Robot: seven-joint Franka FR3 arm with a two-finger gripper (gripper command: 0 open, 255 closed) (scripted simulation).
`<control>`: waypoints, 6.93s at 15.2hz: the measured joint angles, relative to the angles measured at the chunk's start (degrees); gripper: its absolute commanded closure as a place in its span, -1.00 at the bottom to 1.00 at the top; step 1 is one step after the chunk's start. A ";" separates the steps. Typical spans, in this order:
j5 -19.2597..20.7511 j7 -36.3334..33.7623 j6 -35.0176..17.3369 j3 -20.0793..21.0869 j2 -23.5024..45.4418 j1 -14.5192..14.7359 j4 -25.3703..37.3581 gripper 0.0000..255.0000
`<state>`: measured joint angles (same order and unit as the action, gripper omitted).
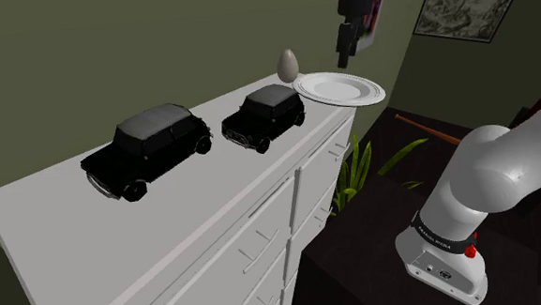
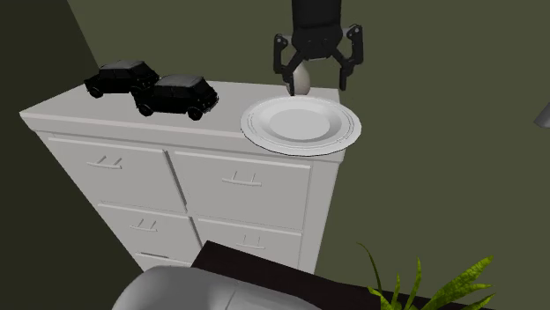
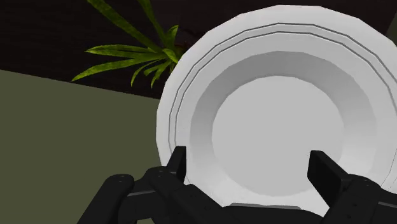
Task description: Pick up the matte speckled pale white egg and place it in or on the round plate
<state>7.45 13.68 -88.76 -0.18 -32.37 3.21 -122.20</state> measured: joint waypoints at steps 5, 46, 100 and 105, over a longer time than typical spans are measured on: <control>1.46 5.65 0.11 1.06 10.27 2.11 11.04 -1.00; 3.97 13.82 2.28 3.61 25.01 4.78 29.01 1.00; 9.46 27.66 -20.03 0.95 9.57 7.99 -0.13 1.00; 8.94 33.79 -22.90 -1.07 10.37 8.92 0.68 -1.00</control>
<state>16.39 47.47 -111.66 -1.25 -22.00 12.12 -121.51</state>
